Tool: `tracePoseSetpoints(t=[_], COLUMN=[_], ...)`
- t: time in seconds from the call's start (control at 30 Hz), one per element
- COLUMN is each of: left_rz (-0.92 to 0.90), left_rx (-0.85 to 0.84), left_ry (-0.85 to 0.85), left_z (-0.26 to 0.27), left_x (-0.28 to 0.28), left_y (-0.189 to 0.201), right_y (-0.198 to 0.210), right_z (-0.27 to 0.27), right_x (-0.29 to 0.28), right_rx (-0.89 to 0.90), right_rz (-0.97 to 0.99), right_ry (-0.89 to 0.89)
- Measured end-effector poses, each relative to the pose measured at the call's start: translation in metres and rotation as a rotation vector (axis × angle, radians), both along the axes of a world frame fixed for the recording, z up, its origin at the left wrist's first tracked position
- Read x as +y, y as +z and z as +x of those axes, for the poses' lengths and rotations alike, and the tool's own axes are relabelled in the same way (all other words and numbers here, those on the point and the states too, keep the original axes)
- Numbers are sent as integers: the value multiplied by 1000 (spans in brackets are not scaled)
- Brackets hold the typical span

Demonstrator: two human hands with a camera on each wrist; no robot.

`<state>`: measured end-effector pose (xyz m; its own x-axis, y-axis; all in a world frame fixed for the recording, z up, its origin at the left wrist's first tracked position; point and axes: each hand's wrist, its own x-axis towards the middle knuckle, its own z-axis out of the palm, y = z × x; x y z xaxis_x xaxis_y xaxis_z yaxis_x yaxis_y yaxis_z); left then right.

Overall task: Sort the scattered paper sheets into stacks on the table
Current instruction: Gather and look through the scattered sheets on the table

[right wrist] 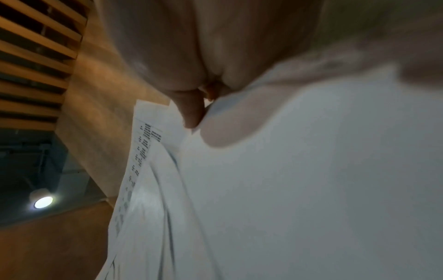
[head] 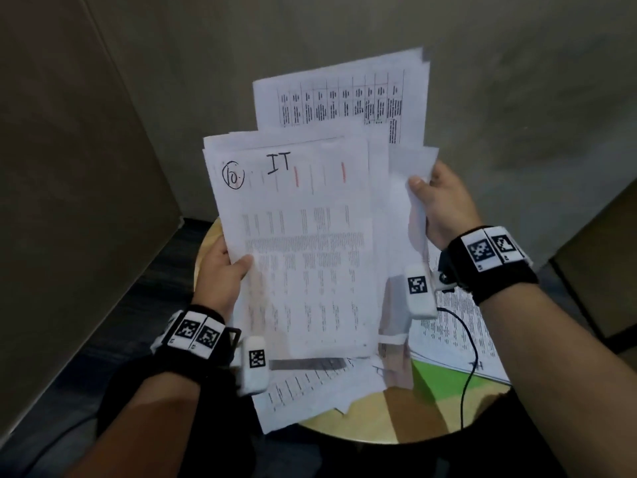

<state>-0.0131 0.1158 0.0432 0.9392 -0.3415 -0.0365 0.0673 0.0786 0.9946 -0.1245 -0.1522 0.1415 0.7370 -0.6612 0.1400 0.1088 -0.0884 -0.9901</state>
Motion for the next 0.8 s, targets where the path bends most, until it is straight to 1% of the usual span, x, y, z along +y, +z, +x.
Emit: tracePoseSetpoints(t=[0.17,0.23,0.33,0.47,0.53,0.63,0.7,0.8], left_rz=[17,24,32,29,27,72,112,126], left_rx=[-13,-5,-1,-32,-44,-76,-96,-142], left_ry=[-145,-171,-164,-83,-58,-32,-22,7], left_z=[-15,-22,-32,-40,-42,-42,-45,-52], left_x=[-5,-9,-16,-24,-27,-31,-35,-47], left_y=[8,10,7,5,3,-2,-4,1], right_y=[-4,-5,-9,-23,-33,-54,-69,-68], right_z=[-20,-26,-32,-41,-47,-55,-55,-52], right_x=[8,10,12,7,5,8,9,16], right_rx=[4,-14,-41,-5,38,213,313,304], right_rz=[128,163,181,238,158,-15,-60,-97], right_ry=[156,174,135,30,55,60,0,-125])
